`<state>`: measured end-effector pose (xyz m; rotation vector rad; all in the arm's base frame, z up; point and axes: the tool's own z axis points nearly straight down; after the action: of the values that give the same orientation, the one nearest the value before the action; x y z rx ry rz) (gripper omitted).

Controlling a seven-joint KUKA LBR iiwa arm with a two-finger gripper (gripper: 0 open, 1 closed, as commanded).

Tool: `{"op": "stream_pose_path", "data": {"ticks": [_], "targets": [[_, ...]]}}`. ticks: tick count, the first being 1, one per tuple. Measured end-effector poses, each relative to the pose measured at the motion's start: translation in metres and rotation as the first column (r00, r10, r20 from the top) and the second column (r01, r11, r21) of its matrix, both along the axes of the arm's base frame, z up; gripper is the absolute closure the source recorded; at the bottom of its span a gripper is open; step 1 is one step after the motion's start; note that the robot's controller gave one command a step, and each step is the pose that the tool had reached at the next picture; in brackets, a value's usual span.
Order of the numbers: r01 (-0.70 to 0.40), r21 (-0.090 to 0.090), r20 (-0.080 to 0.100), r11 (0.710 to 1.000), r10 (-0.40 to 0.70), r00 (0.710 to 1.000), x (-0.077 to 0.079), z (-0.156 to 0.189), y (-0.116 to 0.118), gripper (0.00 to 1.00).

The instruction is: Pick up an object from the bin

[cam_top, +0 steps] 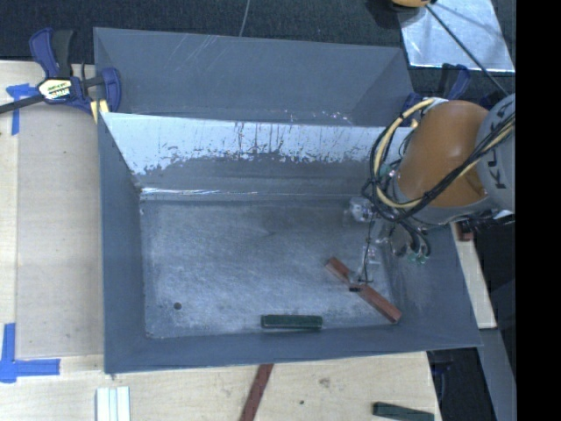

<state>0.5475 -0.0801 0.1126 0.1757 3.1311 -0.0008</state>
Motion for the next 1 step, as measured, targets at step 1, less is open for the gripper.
{"op": "stream_pose_path", "data": {"ticks": [1], "targets": [[-0.046,0.000,-0.001,0.999,0.046,0.999,-0.0247,-0.0282,-0.0270,0.00]]}}
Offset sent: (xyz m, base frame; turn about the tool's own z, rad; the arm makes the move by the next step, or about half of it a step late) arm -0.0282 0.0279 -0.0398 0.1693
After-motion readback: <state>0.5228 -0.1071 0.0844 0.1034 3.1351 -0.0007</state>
